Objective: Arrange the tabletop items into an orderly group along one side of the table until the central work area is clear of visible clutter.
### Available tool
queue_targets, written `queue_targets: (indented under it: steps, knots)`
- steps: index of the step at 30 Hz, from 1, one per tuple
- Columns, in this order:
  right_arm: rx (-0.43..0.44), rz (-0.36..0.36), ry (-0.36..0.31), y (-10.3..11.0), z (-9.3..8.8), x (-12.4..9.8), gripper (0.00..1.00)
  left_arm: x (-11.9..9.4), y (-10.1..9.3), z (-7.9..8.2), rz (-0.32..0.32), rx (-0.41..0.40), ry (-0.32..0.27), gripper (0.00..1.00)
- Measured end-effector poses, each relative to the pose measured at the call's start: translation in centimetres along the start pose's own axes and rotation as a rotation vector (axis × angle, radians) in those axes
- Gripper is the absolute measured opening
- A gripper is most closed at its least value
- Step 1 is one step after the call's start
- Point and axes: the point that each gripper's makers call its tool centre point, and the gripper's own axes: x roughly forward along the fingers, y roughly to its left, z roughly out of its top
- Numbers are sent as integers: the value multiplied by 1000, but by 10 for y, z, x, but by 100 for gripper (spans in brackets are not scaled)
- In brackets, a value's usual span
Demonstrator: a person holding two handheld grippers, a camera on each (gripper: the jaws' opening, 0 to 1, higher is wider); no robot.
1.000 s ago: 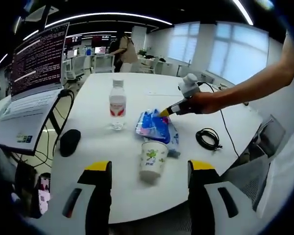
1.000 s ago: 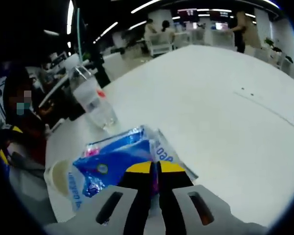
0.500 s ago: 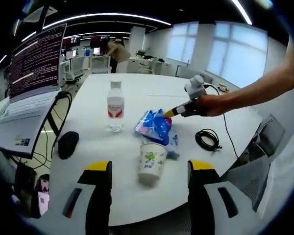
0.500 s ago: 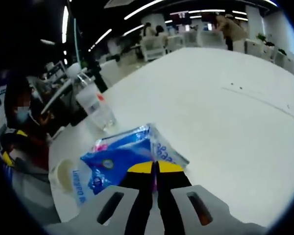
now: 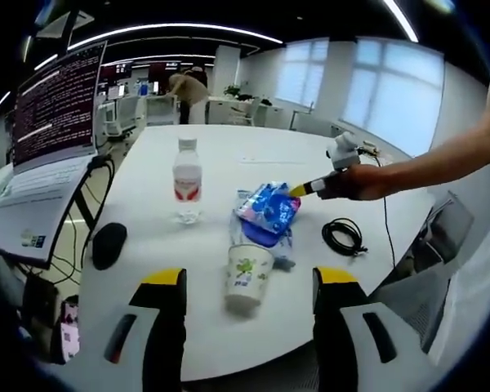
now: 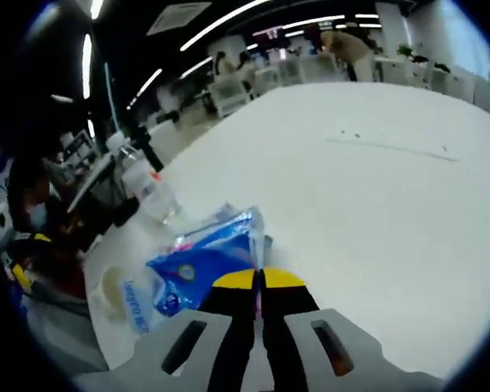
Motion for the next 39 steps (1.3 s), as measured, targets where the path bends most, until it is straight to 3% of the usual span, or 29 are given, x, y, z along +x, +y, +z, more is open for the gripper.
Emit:
queue_targets:
  steps: [17,39]
  knots:
    - [95,-65,-69,-30,-8,-43,0,5,-10,4,-15,12,1,65]
    - [217,-174,-159,-69,-32,-100,0,14,-24,9,-55,42,13,64]
